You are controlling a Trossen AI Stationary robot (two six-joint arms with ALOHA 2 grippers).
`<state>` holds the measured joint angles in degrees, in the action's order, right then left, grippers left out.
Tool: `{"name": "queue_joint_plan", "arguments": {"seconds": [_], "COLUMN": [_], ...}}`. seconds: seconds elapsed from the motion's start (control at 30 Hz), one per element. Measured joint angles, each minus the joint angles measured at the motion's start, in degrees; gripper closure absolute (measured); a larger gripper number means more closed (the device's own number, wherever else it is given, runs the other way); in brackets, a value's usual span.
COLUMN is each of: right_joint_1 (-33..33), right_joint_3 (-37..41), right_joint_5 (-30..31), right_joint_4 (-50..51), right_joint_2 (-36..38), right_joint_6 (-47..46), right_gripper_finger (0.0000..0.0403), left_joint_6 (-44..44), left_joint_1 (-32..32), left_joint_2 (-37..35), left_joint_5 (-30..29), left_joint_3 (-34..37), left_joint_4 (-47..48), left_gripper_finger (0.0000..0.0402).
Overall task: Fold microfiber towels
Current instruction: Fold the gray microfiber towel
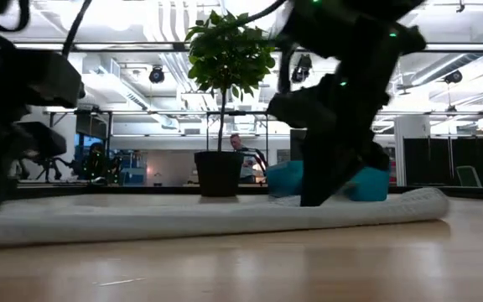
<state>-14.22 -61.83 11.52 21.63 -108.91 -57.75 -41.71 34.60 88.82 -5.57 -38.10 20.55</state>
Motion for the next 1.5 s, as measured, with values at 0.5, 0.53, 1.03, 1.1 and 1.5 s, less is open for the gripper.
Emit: {"name": "queue_joint_plan", "arguments": {"seconds": [0.5,0.53,1.03,1.1,1.5], "right_joint_1": [1.91,1.15,-17.38,-17.87,-16.23], "right_joint_3": [-13.67,-13.94,-6.05,-6.33,-20.82], "right_joint_5": [17.52,20.06,21.07,21.19,14.56], "right_joint_4": [8.97,8.73,-29.52,-34.01,-31.15], "right_joint_2": [-6.05,-4.40,-2.00,-3.76,-19.02], "right_joint_6": [19.59,19.45,8.23,8.18,17.18], "right_gripper_finger": [0.0394,0.0394,0.0394,0.0394,0.0394], "left_joint_6": [-12.13,-11.27,14.95,18.96,38.10], "left_joint_1": [6.00,6.13,-11.28,-16.74,-36.47], "left_joint_2": [17.19,16.04,0.72,2.52,15.09], "left_joint_5": [8.62,7.64,3.29,9.85,21.48], "left_joint_3": [-19.56,-20.35,-8.00,-5.61,-12.29], "left_joint_4": [-12.13,-7.74,-19.19,-25.36,-31.70], "left_gripper_finger": [0.0401,0.0401,0.0401,0.0401,0.0401]}}
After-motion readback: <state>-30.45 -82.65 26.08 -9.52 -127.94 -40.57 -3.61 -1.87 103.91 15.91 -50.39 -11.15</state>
